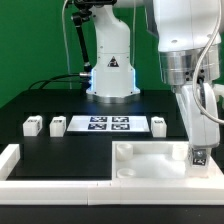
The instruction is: Assemble square table
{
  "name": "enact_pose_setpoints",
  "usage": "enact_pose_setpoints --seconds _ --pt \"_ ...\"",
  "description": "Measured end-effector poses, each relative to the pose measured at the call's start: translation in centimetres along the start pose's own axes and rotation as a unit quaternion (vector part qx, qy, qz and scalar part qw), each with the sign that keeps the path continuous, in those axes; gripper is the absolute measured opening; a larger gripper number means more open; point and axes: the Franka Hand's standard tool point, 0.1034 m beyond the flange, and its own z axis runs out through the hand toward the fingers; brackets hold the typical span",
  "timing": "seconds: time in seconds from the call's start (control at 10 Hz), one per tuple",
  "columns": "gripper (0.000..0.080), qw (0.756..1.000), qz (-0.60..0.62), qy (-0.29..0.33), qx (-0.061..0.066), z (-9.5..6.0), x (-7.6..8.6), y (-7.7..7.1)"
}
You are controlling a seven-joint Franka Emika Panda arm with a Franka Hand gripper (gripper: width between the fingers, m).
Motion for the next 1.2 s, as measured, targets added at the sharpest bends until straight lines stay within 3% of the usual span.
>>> enact_pose_setpoints --seconds 0.1,0.3,0.4,0.5,0.9,1.2 --pt "0.0290 1.000 -0.011 0.000 0.000 0.05 -0.02 0.01" --pt "0.0573 0.991 -0.132 0.001 0.000 0.16 -0.09 -0.02" --pt "0.0573 0.980 -0.197 0.002 -0.004 0.18 -0.34 -0.01" --pt "0.0634 0.967 -0.254 0.004 -0.006 0.31 -0.68 0.14" --pt "0.0649 0.930 -0.367 0.004 -0.006 0.29 -0.48 0.09" --pt "0.0649 0.820 -0.571 0.028 -0.014 0.22 -0.06 -0.29"
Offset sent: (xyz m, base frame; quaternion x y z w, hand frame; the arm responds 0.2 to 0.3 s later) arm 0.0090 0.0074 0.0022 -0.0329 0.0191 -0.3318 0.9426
